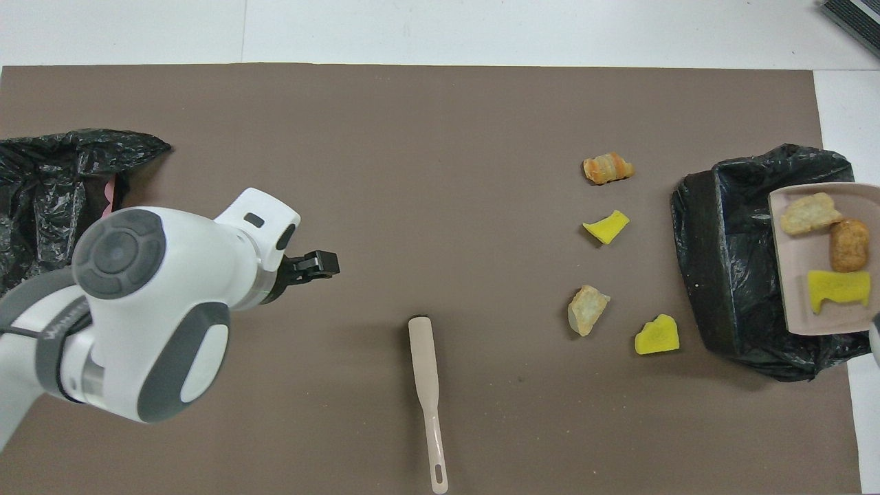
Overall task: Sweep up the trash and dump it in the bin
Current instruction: 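Tip the dustpan over the black bag with the right gripper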
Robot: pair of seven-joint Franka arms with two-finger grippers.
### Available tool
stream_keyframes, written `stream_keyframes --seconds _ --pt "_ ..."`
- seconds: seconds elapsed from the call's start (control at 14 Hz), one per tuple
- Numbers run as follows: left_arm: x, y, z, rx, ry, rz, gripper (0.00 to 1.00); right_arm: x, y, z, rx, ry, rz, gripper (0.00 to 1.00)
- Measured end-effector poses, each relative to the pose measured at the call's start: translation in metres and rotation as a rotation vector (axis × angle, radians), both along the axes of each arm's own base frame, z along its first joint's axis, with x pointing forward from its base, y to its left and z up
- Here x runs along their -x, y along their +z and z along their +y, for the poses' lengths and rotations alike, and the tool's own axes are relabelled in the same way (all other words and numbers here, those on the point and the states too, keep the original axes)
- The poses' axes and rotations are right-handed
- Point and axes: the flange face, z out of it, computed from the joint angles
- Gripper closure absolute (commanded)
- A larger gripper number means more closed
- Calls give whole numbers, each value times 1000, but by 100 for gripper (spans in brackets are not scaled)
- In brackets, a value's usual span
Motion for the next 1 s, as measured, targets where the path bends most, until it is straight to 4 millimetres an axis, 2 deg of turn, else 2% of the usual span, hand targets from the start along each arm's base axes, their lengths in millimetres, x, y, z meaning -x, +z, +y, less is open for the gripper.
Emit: stream_keyframes --seconds 0.21,0.43,0.71,1.0 --pt "-26 25 51 -6 -91 -22 0 -1 -7 26 88 36 18 100" --pt "-41 49 97 -13 -162 -39 0 0 1 46 172 39 36 100" --pt "-53 81 151 -20 -189 -65 0 2 11 48 237 55 40 100" --pt "-57 101 186 -28 -213 -80 0 5 17 44 286 45 50 100"
